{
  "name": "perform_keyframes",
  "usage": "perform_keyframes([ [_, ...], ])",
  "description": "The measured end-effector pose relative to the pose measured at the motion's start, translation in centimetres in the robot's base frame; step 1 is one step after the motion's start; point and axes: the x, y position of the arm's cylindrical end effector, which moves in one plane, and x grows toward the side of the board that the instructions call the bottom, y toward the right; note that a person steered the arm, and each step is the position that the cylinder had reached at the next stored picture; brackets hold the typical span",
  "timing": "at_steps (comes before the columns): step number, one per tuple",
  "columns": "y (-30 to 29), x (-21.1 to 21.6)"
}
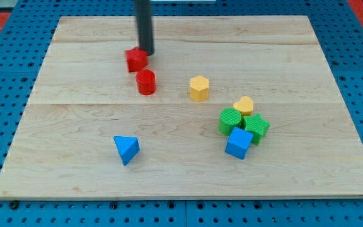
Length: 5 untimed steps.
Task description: Move the red star to the left of red circle
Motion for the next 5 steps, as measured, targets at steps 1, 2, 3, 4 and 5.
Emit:
perform_keyframes([
  [1, -2.1, 2.8],
  [2, -5.7, 3.8],
  [3, -6.1, 3.8],
  [4, -3.3, 2.5],
  [5, 6.8, 1.6],
])
